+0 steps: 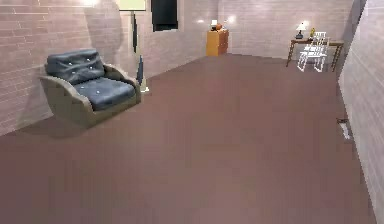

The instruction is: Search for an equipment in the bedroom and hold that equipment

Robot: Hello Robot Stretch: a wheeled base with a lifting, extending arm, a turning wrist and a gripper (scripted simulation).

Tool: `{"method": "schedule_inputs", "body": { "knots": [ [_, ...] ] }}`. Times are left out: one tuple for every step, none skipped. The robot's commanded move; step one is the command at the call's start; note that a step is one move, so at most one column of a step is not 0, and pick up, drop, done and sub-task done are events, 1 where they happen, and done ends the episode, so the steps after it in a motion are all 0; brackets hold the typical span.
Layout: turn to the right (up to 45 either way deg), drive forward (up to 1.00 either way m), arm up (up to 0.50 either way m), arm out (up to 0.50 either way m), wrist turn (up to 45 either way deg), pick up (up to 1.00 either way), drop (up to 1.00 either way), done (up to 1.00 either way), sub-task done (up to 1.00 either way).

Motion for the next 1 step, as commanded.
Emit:
{"method": "schedule_inputs", "body": {
  "knots": [
    [9.0, 0.0, 0.0, 0.0, 0.0, 0.0, 0.0, 0.0, 0.0]
  ]
}}
